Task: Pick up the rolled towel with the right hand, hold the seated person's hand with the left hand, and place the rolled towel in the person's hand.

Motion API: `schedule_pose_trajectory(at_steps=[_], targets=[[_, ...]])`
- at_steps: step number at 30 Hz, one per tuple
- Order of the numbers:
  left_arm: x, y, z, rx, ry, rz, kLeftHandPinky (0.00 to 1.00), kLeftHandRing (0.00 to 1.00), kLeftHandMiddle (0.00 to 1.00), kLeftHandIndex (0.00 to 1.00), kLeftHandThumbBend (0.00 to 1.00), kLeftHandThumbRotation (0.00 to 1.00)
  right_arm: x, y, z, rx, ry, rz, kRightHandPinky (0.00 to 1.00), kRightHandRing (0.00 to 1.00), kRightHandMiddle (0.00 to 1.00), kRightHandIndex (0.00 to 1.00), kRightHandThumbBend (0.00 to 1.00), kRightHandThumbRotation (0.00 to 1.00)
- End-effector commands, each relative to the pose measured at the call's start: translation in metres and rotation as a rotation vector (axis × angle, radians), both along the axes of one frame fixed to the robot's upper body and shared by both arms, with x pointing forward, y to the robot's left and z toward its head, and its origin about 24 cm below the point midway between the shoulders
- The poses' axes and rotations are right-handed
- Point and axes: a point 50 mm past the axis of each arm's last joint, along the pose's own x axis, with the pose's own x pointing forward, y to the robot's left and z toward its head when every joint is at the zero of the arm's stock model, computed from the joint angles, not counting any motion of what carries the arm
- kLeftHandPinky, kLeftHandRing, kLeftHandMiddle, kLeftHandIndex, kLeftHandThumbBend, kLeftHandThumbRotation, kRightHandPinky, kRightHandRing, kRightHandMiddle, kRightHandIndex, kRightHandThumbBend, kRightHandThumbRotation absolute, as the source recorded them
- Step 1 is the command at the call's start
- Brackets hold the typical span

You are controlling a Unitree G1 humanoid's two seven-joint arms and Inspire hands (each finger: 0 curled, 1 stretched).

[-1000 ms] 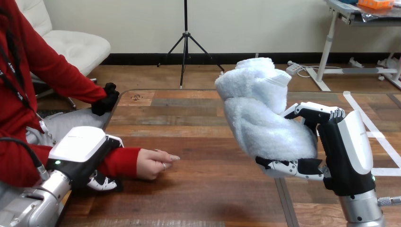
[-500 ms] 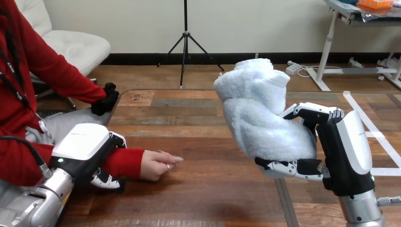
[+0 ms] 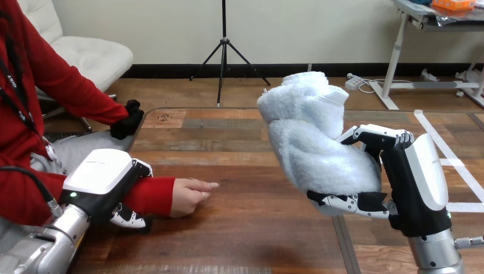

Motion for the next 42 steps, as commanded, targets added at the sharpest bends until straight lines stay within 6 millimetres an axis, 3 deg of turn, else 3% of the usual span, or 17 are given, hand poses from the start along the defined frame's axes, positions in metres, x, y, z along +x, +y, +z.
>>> schedule_pose_trajectory(at_steps=[1,42], targets=[[0.011,-0.010,0.020,-0.068,-0.102,-0.046,0.31,0.34,0.38,0.41,0.98,0.00,0.014,0.001,0.023,0.051,-0.109,-0.013,0.05,0.09,0.12,0.11,0.72,0.00],[0.011,-0.026,0.039,-0.181,-0.138,-0.110,0.27,0.29,0.34,0.36,0.94,0.00,0.022,0.006,0.020,0.051,-0.085,0.000,0.06,0.09,0.13,0.12,0.75,0.00]])
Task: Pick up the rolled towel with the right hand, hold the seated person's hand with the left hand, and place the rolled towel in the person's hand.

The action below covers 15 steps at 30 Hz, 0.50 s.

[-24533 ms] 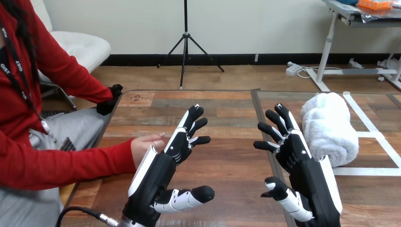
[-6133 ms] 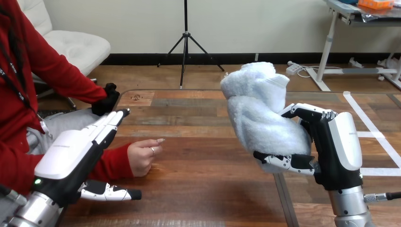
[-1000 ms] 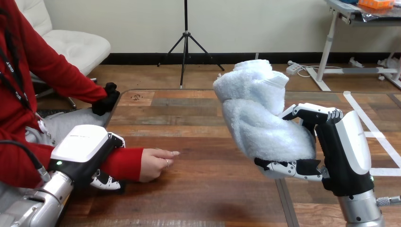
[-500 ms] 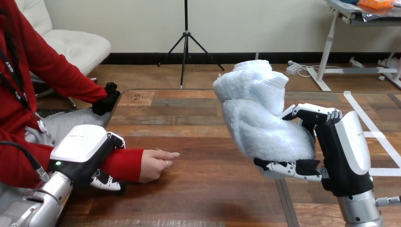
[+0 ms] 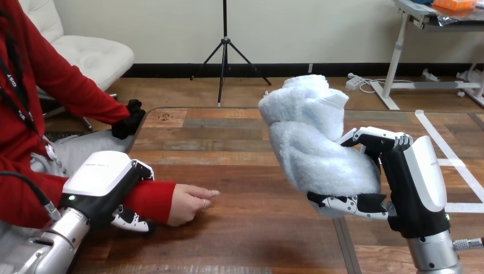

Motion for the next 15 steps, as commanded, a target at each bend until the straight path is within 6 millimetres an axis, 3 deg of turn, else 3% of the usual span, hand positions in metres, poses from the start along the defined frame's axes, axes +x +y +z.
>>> schedule_pose_trajectory(at_steps=[1,15], targets=[[0.018,-0.022,0.036,-0.107,-0.160,-0.098,0.27,0.29,0.34,0.36,0.94,0.00,0.022,0.007,0.025,0.046,-0.112,0.011,0.06,0.09,0.13,0.12,0.75,0.00],[0.015,-0.030,0.048,-0.165,-0.197,-0.142,0.28,0.29,0.34,0.35,0.96,0.00,0.030,0.011,0.019,0.047,-0.069,0.017,0.07,0.10,0.13,0.12,0.75,0.00]])
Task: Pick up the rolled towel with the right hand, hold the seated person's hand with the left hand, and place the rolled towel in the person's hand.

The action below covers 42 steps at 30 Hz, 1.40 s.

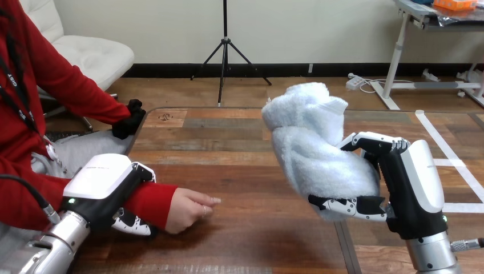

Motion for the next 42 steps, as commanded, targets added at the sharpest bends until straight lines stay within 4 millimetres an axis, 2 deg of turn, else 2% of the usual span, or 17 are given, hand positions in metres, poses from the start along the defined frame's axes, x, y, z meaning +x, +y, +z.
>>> schedule_pose_trajectory(at_steps=[1,24,42], targets=[[0.020,-0.029,0.048,-0.140,-0.214,-0.133,0.28,0.29,0.34,0.35,0.97,0.00,0.028,0.014,0.028,0.051,-0.122,0.031,0.07,0.10,0.13,0.12,0.75,0.00],[0.017,-0.039,0.068,-0.175,-0.262,-0.190,0.29,0.30,0.34,0.36,0.98,0.00,0.043,0.026,0.011,0.014,0.002,0.051,0.08,0.12,0.14,0.13,0.73,0.00],[0.016,-0.045,0.080,-0.185,-0.292,-0.223,0.29,0.30,0.34,0.35,1.00,0.00,0.049,0.037,-0.002,-0.020,0.088,0.076,0.09,0.12,0.15,0.13,0.75,0.00]])
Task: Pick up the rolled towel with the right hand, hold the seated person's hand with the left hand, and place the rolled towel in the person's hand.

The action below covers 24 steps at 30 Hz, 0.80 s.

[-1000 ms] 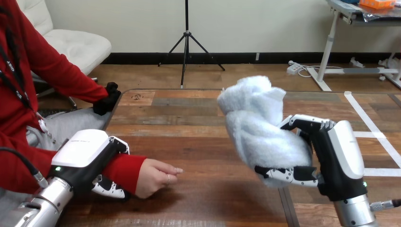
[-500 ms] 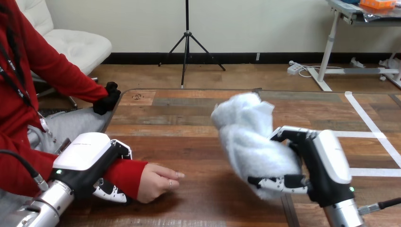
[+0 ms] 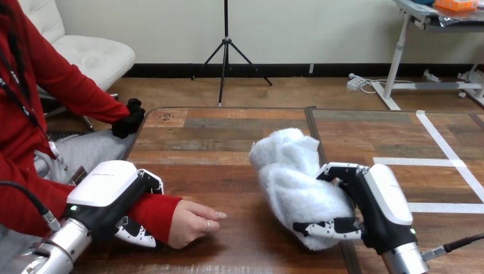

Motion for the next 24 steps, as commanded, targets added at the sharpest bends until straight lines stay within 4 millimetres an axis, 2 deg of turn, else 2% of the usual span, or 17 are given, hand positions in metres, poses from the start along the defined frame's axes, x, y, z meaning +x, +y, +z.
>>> schedule_pose_trajectory(at_steps=[1,24], targets=[[0.029,-0.037,0.074,-0.156,-0.319,-0.158,0.29,0.30,0.34,0.35,1.00,0.00,0.045,0.024,0.042,0.039,-0.163,0.060,0.09,0.12,0.15,0.13,0.76,0.00],[0.031,-0.038,0.078,-0.186,-0.308,-0.163,0.29,0.31,0.34,0.36,0.99,0.00,0.044,0.040,0.028,-0.006,-0.071,0.110,0.09,0.12,0.15,0.13,0.77,0.00]])
